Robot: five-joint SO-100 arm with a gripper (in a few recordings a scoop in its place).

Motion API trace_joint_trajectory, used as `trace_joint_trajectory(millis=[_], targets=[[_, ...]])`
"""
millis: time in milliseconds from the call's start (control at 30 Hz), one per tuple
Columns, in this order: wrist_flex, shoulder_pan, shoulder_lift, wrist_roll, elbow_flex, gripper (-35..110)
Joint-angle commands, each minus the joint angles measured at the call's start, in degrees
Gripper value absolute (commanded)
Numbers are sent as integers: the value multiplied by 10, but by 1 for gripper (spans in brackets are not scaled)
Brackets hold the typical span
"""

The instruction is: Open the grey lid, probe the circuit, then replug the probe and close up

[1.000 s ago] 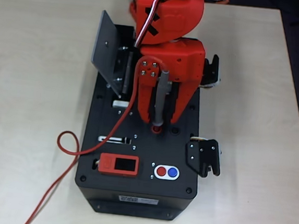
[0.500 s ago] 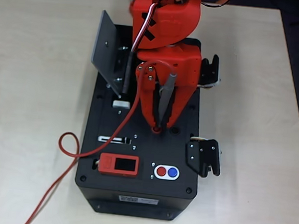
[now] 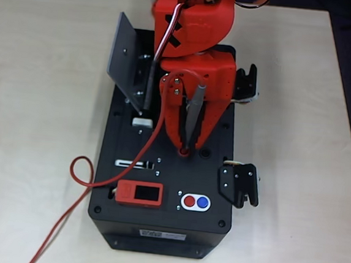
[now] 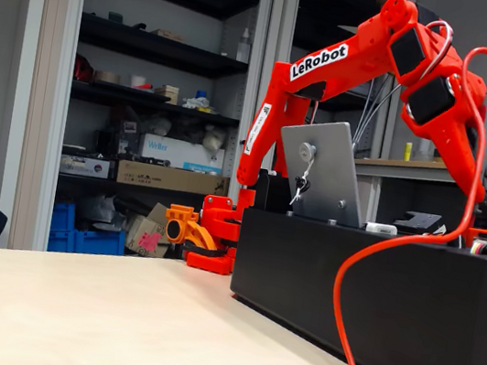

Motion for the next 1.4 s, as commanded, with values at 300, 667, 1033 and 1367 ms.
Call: trace_joint_trajectory(millis=[300, 667, 1033, 1367], targets=[[69, 8, 31, -14, -98, 0], [105, 0, 99, -14, -52, 0], [36, 7, 264, -30, 175, 0], [-2, 14, 397, -37, 332, 0]])
